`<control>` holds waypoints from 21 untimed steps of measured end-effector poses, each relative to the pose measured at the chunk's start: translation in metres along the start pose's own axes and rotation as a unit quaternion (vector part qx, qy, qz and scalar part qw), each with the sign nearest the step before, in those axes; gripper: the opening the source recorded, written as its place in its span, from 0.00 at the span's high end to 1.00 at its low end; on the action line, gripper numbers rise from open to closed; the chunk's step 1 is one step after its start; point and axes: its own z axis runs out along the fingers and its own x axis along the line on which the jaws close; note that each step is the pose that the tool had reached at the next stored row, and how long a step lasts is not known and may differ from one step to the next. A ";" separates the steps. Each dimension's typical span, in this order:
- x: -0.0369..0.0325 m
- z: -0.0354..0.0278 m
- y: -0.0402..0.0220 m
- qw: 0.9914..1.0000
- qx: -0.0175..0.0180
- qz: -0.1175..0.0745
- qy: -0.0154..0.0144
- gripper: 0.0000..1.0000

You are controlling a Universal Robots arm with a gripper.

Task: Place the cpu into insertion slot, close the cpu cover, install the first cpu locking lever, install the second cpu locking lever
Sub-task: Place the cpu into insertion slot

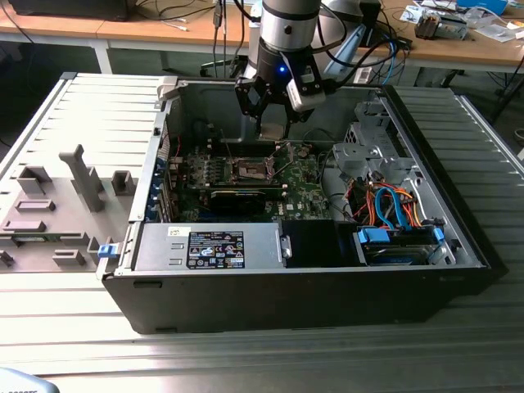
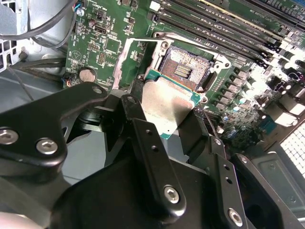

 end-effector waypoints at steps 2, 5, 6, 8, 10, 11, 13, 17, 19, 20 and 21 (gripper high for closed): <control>0.0000 0.0000 -0.0001 1.000 0.000 0.002 0.000 0.46; 0.0000 0.0000 -0.0003 1.000 0.000 0.004 0.000 0.46; 0.0000 0.0000 -0.0004 1.000 0.000 0.004 0.000 0.46; -0.0001 0.0000 -0.0005 1.000 0.000 0.006 -0.001 0.46; -0.0001 0.0000 -0.0006 1.000 0.000 0.008 -0.001 0.46; -0.0001 -0.0001 -0.0007 1.000 0.000 0.009 -0.001 0.46; -0.0001 -0.0001 -0.0008 1.000 0.000 0.010 -0.001 0.46; -0.0002 -0.0001 -0.0010 1.000 0.000 0.013 -0.001 0.46; -0.0002 -0.0001 -0.0011 1.000 0.000 0.015 -0.001 0.46; -0.0001 -0.0001 -0.0011 1.000 0.000 0.016 -0.001 0.46; -0.0002 -0.0001 -0.0012 1.000 0.000 0.016 -0.001 0.46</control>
